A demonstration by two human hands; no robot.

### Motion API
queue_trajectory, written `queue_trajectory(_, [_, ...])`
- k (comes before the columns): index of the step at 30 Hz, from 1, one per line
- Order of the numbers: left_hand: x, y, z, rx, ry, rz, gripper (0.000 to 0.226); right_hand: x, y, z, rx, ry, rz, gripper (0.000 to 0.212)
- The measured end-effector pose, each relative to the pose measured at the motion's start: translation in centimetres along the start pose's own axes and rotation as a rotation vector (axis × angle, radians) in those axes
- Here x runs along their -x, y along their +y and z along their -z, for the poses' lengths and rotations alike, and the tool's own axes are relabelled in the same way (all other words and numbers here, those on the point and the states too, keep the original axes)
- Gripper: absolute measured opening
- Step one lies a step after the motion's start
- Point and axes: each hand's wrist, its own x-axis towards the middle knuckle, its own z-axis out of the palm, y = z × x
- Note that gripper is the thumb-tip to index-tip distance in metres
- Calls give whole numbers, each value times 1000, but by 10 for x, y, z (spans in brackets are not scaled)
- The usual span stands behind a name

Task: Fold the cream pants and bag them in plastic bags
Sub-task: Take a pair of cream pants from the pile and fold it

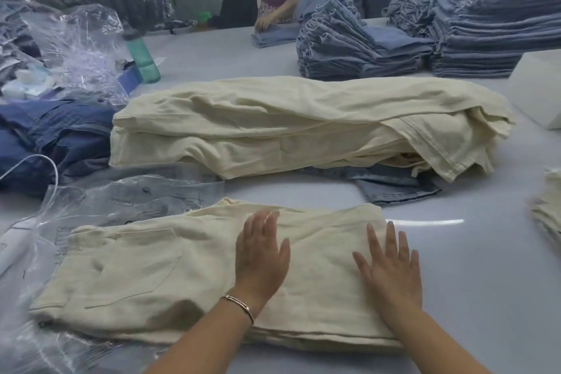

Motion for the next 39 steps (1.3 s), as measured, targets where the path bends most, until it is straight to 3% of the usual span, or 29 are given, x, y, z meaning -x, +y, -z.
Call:
queue_trajectory(2, [12, 13, -22, -20, -157, -148, 62, 2, 1, -5, -14, -41, -21, 66])
queue_trajectory(5, [33, 12, -52, -156, -342, -193, 70, 0, 3, -11, -21, -19, -46, 67])
queue_trajectory(7, [39, 9, -56, -237, -377, -180, 68, 0, 2, -13, -19, -3, -44, 67])
queue_trajectory(11, [31, 2, -62, -178, -476, -182, 74, 1, 1, -6, -73, 4, -44, 68])
queue_trajectory(13, [26, -4, -58, -170, -501, -198, 68, 3, -2, 4, -166, 92, -113, 69])
queue_trajectory(15, [24, -12, -46, -175, -495, -199, 60, 6, -3, 13, -331, 189, -254, 63])
queue_trajectory(17, [26, -22, -32, -188, -428, -168, 53, 5, 0, 21, -517, 129, -378, 55])
queue_trajectory(20, [32, -37, -6, -151, -271, -62, 37, -2, 5, 28, -617, 29, -311, 37])
queue_trajectory(23, [31, -61, 26, -168, -147, 179, 31, -5, 7, 42, -746, 202, -261, 19])
queue_trajectory(25, [32, -85, 48, -239, -98, 334, 28, -3, 5, 49, -703, 254, -264, 17])
queue_trajectory(27, [38, -111, 67, -304, -96, 467, 27, -1, -2, 46, -437, 251, -247, 28])
queue_trajectory(30, [49, -148, 84, -333, -242, 604, 31, 15, -37, 33, -94, 207, 16, 61])
queue_trajectory(33, [63, -169, 81, -367, -387, 580, 46, 39, -92, 15, -64, 80, 431, 68])
queue_trajectory(36, [75, -174, 68, -463, -365, 462, 61, 60, -146, -1, -85, -66, 769, 68])
queue_trajectory(39, [78, -176, 66, -342, -226, 248, 58, 72, -184, -7, -14, -99, 971, 73])
